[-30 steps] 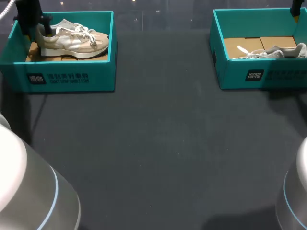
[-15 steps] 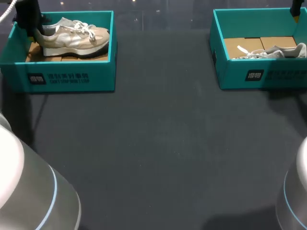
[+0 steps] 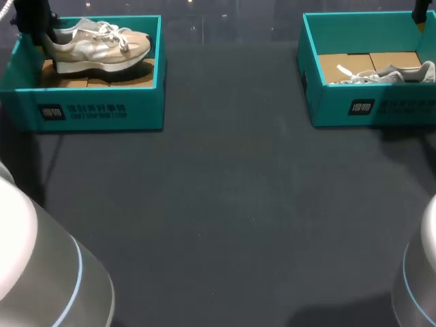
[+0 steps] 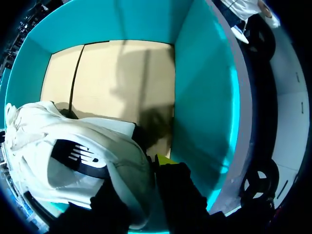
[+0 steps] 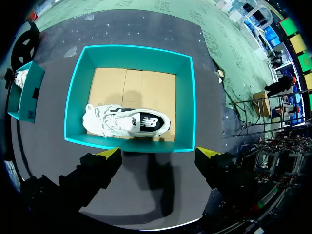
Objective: Take the shoe out of the shoebox, open the shoe tongue, remove and reinsert the insole, then place the shoe into the shoebox
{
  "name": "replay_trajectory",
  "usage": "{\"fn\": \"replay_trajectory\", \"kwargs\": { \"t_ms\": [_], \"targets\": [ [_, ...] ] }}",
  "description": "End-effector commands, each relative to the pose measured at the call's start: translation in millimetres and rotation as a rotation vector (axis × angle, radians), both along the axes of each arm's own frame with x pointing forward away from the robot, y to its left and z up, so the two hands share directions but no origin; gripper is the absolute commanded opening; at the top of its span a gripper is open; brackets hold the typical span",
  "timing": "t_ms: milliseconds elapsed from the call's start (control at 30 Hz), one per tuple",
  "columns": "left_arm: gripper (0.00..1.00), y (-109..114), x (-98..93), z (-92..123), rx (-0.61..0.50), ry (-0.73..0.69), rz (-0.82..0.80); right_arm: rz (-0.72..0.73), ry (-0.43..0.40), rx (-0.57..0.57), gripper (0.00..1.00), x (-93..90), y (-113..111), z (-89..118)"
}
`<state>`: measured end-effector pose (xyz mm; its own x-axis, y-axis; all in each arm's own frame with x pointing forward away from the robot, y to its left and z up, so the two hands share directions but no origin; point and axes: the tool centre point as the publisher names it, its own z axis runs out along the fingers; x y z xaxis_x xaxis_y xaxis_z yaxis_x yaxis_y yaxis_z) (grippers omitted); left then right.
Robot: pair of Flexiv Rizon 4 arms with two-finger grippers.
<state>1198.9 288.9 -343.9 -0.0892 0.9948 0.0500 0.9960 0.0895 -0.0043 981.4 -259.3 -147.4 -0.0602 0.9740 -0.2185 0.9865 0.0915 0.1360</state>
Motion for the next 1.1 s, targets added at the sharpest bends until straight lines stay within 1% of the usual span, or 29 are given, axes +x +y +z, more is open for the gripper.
{"fn": "replay_trajectory", "kwargs": {
  "t_ms": [33,100,133,233,700,833,933,1100],
  "targets": [
    [0.00,2.1,-11.4,37.2,-0.015,-0.015,0.002,0.000,0.001,0.000,1.00,0.5,-0.1,0.0],
    [0.00,1.2,-12.5,54.3,-0.016,-0.037,0.003,0.000,0.001,0.000,1.00,0.5,-0.1,0.0],
    [0.00,1.1,-12.9,57.5,-0.017,-0.038,0.002,0.000,0.001,0.000,1.00,0.5,-0.1,0.0],
    [0.00,0.0,-14.4,82.7,-0.020,-0.054,-0.007,0.000,0.001,0.000,1.00,0.5,-0.1,0.0],
    [0.00,-4.3,-19.5,154.3,0.047,-0.108,0.035,0.000,0.001,0.000,1.00,0.5,-0.1,0.0],
    [0.00,-4.8,-30.7,176.8,0.050,-0.121,0.046,0.000,0.001,0.000,1.00,0.5,-0.1,0.0],
    [0.00,-8.0,-44.6,191.6,0.055,-0.128,0.057,0.000,0.001,0.000,1.00,0.5,-0.1,0.0],
    [0.00,-19.0,-72.5,205.2,0.088,-0.134,0.066,0.000,0.001,0.000,1.00,0.5,-0.1,0.0]
  ]
}}
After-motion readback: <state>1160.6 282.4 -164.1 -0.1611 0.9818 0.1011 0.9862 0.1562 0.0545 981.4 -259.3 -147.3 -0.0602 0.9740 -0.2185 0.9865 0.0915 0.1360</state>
